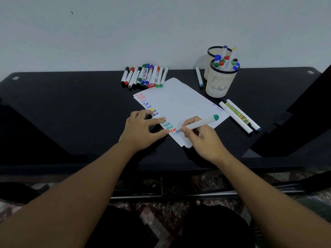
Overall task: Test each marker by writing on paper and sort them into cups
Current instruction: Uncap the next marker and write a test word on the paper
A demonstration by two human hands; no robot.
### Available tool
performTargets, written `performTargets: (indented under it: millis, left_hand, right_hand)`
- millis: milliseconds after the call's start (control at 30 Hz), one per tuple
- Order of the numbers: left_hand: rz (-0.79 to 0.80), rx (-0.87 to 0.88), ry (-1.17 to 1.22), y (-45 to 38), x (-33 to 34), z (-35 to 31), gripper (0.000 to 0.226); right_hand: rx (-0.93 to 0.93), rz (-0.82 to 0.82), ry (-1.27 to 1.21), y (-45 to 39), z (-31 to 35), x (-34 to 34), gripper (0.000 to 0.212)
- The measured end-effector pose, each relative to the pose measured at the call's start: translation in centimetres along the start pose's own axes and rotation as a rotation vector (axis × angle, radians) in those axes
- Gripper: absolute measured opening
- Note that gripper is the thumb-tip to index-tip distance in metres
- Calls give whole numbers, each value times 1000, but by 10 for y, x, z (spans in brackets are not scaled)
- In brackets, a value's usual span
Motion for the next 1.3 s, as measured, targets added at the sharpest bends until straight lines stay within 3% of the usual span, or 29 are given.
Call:
performTargets:
  millis: [233, 533, 767, 967, 1300]
  left_hand:
    - [5, 5, 4, 0, -2, -1, 52]
    - [-2, 2, 7, 0, -1, 0, 52]
    - [13, -4, 3, 0, -1, 1, 64]
    - [23, -6, -2, 0, -2, -1, 54]
    - [30, -7, 2, 0, -1, 1, 58]
  right_hand:
    - [12, 62, 7, 1, 3, -1, 5]
    - [40, -2, -115, 1, 5, -3, 7]
    - [35, 35, -25, 1, 3, -2, 7]
    - [22, 7, 0, 0, 3, -1, 7]
    - [34, -19, -8, 0, 2, -3, 7]
Point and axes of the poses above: each hand's wrist, its own y-axis away from the middle knuckle, its own x-axis out of the palm, z = x × y, the point moved 1 cm from there along -y, towards the middle knuckle, and after that the axes turned 4 degrees about -z, right-handed, at the moved point
